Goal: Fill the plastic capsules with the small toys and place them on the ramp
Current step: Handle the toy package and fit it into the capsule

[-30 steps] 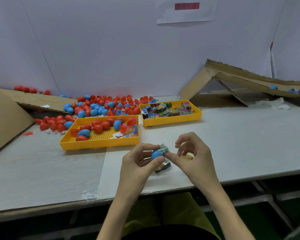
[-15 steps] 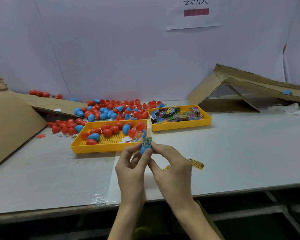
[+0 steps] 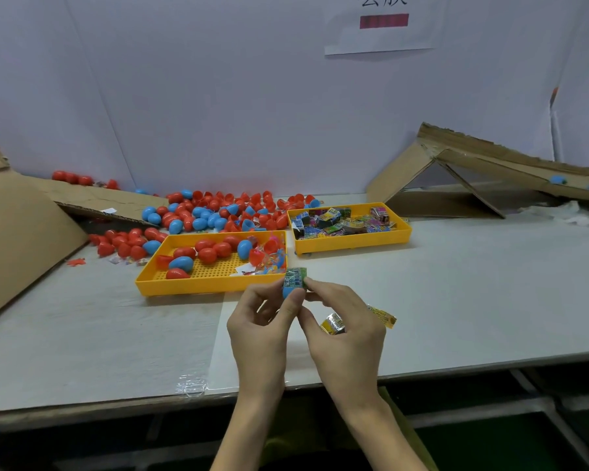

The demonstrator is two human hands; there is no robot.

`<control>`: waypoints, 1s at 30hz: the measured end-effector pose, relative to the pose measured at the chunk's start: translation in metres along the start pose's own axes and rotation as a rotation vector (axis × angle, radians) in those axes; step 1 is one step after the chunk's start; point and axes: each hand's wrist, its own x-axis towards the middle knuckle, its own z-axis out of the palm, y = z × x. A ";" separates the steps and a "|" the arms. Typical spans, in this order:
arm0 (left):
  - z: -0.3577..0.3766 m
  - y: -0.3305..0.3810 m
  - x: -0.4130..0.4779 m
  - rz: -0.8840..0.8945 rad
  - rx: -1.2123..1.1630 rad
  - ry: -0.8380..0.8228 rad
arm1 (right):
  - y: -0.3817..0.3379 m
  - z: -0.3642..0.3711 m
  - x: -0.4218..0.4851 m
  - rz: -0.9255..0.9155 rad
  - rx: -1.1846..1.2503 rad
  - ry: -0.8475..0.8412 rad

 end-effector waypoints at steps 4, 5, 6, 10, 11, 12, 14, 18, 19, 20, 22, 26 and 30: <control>0.000 0.001 0.000 -0.008 -0.020 -0.010 | -0.001 -0.001 0.001 0.002 0.003 0.013; 0.000 0.001 0.000 -0.009 -0.017 -0.012 | -0.001 -0.001 0.000 -0.001 0.004 0.022; 0.000 0.001 -0.001 -0.009 -0.014 -0.015 | -0.001 0.000 0.000 -0.004 0.004 0.030; 0.000 0.000 0.000 -0.011 0.017 -0.033 | 0.001 -0.001 -0.001 -0.011 0.044 0.045; -0.001 -0.001 0.000 -0.018 0.019 -0.046 | 0.001 -0.001 -0.001 -0.015 0.056 0.049; -0.001 -0.001 0.000 -0.028 0.017 -0.057 | 0.001 -0.001 -0.002 -0.017 0.065 0.053; -0.001 0.000 0.001 -0.053 -0.003 -0.061 | 0.000 -0.002 -0.001 -0.009 0.066 0.046; -0.001 0.002 0.003 -0.117 -0.073 -0.075 | -0.003 -0.003 0.003 0.046 0.009 0.020; -0.001 0.002 0.003 -0.128 -0.086 -0.080 | -0.004 -0.003 0.003 0.057 0.015 0.021; -0.001 0.003 0.003 -0.135 -0.095 -0.086 | -0.004 -0.003 0.003 0.060 0.024 0.024; -0.001 0.004 0.003 -0.144 -0.101 -0.102 | -0.005 -0.003 0.002 0.051 0.039 0.032; -0.001 0.004 0.003 -0.156 -0.086 -0.126 | -0.004 -0.004 0.001 0.039 0.067 0.062; -0.001 0.005 0.003 -0.173 -0.079 -0.136 | -0.003 -0.005 0.000 0.036 0.057 0.074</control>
